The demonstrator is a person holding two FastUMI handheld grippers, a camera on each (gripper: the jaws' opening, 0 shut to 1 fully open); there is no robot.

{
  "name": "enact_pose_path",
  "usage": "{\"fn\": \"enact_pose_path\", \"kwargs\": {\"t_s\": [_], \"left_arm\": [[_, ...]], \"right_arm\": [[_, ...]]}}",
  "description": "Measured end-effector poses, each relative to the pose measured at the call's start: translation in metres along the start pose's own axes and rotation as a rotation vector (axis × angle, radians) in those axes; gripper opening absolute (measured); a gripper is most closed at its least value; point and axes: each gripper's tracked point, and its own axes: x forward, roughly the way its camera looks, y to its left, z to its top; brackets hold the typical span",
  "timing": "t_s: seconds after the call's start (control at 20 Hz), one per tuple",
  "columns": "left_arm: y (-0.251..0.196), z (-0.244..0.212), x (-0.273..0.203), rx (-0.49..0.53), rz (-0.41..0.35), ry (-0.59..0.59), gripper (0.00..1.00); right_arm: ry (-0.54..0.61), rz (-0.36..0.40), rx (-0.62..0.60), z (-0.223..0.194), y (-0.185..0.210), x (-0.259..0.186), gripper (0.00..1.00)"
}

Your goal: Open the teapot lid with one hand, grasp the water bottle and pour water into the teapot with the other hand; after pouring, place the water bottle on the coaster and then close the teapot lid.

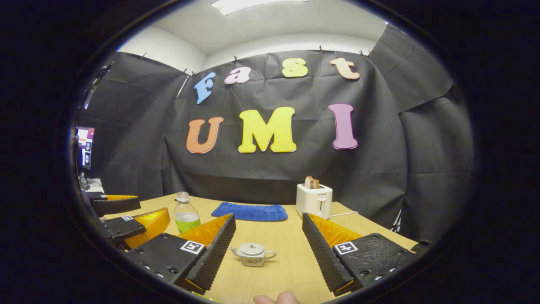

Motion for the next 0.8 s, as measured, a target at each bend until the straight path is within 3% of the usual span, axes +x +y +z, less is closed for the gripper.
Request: {"fn": "enact_pose_path", "kwargs": {"t_s": [0.8], "left_arm": [[0.012, -0.007, 0.004, 0.002, 0.028, 0.014, 1.00]], "right_arm": [[0.095, 0.040, 0.010, -0.048, 0.012, 0.042, 0.95]]}}
